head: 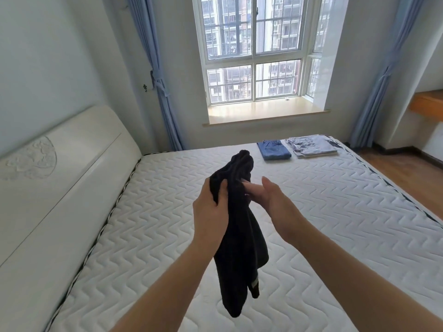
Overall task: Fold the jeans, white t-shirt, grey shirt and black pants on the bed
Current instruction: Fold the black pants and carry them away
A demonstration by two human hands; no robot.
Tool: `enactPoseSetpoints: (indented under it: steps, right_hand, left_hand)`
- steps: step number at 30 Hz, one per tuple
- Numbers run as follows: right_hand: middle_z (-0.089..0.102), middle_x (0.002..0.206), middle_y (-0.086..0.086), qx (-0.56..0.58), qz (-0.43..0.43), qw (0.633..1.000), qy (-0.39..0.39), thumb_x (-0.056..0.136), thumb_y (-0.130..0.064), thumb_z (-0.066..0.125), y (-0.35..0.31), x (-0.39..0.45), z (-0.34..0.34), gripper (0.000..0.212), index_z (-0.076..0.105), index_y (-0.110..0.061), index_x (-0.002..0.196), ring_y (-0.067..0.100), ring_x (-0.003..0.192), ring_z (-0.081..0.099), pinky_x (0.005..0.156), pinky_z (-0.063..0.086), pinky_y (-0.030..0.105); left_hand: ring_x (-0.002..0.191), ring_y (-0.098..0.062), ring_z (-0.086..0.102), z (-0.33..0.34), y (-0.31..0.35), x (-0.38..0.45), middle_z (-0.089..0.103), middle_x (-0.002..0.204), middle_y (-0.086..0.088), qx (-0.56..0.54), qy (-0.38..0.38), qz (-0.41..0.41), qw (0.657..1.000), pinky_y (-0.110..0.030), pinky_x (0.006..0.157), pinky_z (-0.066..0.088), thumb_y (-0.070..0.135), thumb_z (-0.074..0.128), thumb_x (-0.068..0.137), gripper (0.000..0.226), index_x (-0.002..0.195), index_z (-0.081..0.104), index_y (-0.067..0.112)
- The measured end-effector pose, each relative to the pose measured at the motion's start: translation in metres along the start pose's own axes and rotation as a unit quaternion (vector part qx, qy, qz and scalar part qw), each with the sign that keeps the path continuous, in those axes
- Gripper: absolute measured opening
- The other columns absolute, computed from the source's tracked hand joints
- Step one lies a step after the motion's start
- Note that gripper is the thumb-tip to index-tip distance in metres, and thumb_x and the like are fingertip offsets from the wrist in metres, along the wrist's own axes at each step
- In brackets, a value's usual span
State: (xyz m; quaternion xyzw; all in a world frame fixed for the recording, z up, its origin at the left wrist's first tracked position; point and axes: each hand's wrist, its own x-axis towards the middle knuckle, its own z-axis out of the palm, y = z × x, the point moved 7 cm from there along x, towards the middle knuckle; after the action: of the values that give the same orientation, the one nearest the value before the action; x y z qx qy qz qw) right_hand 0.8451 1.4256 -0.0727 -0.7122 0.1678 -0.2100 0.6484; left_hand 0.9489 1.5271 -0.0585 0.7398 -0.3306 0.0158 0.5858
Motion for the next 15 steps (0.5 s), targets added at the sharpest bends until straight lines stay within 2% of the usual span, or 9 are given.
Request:
enactPoseSetpoints:
  steps: [2, 4, 6, 8, 10, 12, 14, 15]
  right_hand:
    - [0.051, 0.139, -0.028, 0.0, 0.007, 1.0, -0.017, 0.099, -0.055, 0.01, 0.003, 0.001, 0.002, 0.062, 0.064, -0.041, 0.126, -0.006, 0.128, 0.047, 0.111, 0.025, 0.019]
    - [0.043, 0.145, -0.03, -0.004, -0.001, 0.999, -0.033, 0.094, -0.059, 0.009, 0.004, 0.004, 0.004, 0.064, 0.058, -0.045, 0.131, 0.0, 0.137, 0.039, 0.121, 0.017, 0.036]
    - [0.043, 0.145, -0.031, -0.023, -0.013, 0.999, -0.03, 0.095, -0.056, 0.006, 0.001, 0.009, 0.004, 0.064, 0.057, -0.047, 0.132, 0.007, 0.139, 0.037, 0.121, 0.016, 0.047]
    - [0.047, 0.141, -0.032, -0.054, -0.021, 0.998, -0.032, 0.095, -0.055, 0.007, 0.0, 0.014, 0.003, 0.065, 0.052, -0.039, 0.139, 0.014, 0.139, 0.037, 0.119, 0.017, 0.052]
    - [0.049, 0.139, -0.031, -0.076, -0.018, 0.996, -0.048, 0.092, -0.058, 0.008, -0.001, 0.017, 0.004, 0.068, 0.05, -0.036, 0.141, 0.013, 0.139, 0.037, 0.119, 0.021, 0.048]
    - [0.053, 0.136, -0.03, -0.066, -0.008, 0.996, -0.061, 0.099, -0.052, 0.001, 0.0, 0.018, 0.003, 0.068, 0.06, -0.041, 0.131, -0.001, 0.13, 0.044, 0.113, 0.03, 0.033]
    - [0.058, 0.125, -0.033, -0.064, 0.008, 0.997, -0.037, 0.103, -0.051, 0.001, 0.003, 0.018, -0.002, 0.069, 0.068, -0.045, 0.117, -0.013, 0.113, 0.053, 0.094, 0.034, 0.014]
    - [0.061, 0.117, -0.036, -0.068, 0.013, 0.998, -0.005, 0.103, -0.052, 0.006, 0.006, 0.018, -0.007, 0.064, 0.069, -0.047, 0.112, -0.013, 0.107, 0.055, 0.087, 0.033, 0.011]
  left_hand:
    - [0.089, 0.027, 0.051, -0.002, 0.001, 0.0, 0.052, 0.09, 0.053, -0.028, -0.01, -0.019, 0.999, 0.002, 0.066, 0.039, 0.079, 0.028, 0.082, 0.047, 0.11, 0.045, 0.045]
    - [0.093, 0.029, 0.05, -0.001, -0.001, 0.0, 0.05, 0.094, 0.054, -0.05, -0.039, -0.027, 0.998, 0.003, 0.067, 0.04, 0.087, 0.028, 0.077, 0.052, 0.111, 0.042, 0.05]
    - [0.1, 0.025, 0.051, -0.002, 0.0, 0.0, 0.049, 0.103, 0.053, -0.046, -0.072, -0.009, 0.996, 0.003, 0.074, 0.041, 0.075, 0.048, 0.076, 0.042, 0.113, 0.04, 0.055]
    - [0.104, 0.022, 0.051, -0.007, -0.001, 0.002, 0.049, 0.107, 0.051, -0.03, -0.073, 0.009, 0.997, 0.002, 0.079, 0.04, 0.065, 0.064, 0.072, 0.049, 0.114, 0.038, 0.058]
    - [0.101, 0.023, 0.052, -0.012, -0.006, 0.006, 0.051, 0.105, 0.05, -0.026, -0.064, -0.005, 0.998, -0.002, 0.079, 0.045, 0.065, 0.063, 0.073, 0.042, 0.11, 0.041, 0.061]
    - [0.096, 0.017, 0.058, -0.015, -0.019, 0.01, 0.058, 0.102, 0.043, -0.071, -0.061, -0.053, 0.994, -0.016, 0.086, 0.051, 0.06, 0.052, 0.08, 0.022, 0.101, 0.048, 0.064]
    - [0.093, 0.007, 0.064, -0.016, -0.032, 0.013, 0.066, 0.1, 0.03, -0.136, -0.061, -0.104, 0.983, -0.029, 0.088, 0.053, 0.05, 0.046, 0.084, 0.021, 0.101, 0.056, 0.055]
    - [0.09, 0.006, 0.065, -0.017, -0.036, 0.013, 0.067, 0.098, 0.028, -0.151, -0.063, -0.125, 0.978, -0.029, 0.086, 0.053, 0.047, 0.044, 0.085, 0.021, 0.101, 0.058, 0.051]
